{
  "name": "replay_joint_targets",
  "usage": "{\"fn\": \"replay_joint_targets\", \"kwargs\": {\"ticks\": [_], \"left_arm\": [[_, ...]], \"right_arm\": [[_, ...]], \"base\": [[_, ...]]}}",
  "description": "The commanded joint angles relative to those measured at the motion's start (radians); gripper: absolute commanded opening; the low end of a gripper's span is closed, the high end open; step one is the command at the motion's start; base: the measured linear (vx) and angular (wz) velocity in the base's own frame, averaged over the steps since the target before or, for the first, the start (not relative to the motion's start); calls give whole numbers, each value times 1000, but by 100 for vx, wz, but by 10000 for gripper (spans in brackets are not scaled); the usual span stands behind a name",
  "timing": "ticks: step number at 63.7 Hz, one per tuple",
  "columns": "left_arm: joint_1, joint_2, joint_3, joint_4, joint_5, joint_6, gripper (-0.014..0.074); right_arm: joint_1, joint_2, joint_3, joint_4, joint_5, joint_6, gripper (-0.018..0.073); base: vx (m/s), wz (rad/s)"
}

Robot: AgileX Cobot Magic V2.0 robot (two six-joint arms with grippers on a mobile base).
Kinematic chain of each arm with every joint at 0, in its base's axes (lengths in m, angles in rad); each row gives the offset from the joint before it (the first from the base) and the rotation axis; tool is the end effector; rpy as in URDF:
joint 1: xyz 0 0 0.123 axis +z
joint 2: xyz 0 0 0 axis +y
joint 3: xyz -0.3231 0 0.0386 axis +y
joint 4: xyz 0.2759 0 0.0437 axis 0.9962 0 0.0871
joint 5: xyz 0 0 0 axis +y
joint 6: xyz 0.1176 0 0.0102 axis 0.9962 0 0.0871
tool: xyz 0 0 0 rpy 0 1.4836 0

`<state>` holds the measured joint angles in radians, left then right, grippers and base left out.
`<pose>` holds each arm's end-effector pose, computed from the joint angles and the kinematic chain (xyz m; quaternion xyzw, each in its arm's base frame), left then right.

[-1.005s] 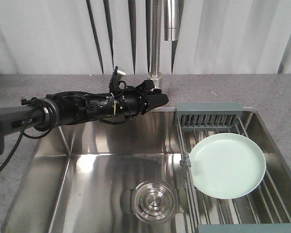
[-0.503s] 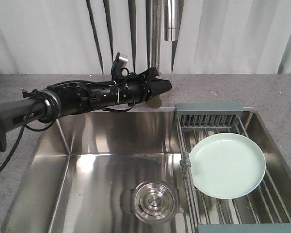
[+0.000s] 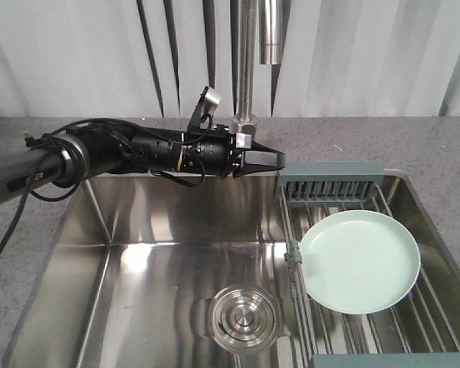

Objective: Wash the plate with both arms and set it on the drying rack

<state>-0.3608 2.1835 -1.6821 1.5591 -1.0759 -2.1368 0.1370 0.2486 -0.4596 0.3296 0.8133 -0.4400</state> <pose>0.4613 -0.2850 0.2494 0.2009 0.7420 -0.5972 0.2291 0.0539 0.0355 0.2866 -0.2067 0.8276 0.0829 0.5153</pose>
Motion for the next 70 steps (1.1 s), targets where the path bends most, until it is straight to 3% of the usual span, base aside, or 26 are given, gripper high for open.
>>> {"fn": "replay_joint_targets", "kwargs": {"ticks": [1,15,30,49,56,70], "left_arm": [[1,-131,-31,41,-96,-7,-6],[1,-281,-31,225,-214,-7,-6],[31,-488,169,225,-260,-7,-6],[166,-851,605,226,-244,-3,-6],[199,-1003,693,226,-239,45,-6],[210,-1320,789,226,-31,48,-6]], "right_arm": [[-4,11,-26,16,-59,0,-8],[-4,11,-26,16,-31,0,-8],[-4,11,-26,16,-4,0,-8],[-4,11,-26,16,-28,0,-8],[-4,11,-26,16,-54,0,-8],[-4,11,-26,16,-122,0,-8]], "base": [[0,0],[0,0],[0,0],[0,0],[0,0],[0,0]]}}
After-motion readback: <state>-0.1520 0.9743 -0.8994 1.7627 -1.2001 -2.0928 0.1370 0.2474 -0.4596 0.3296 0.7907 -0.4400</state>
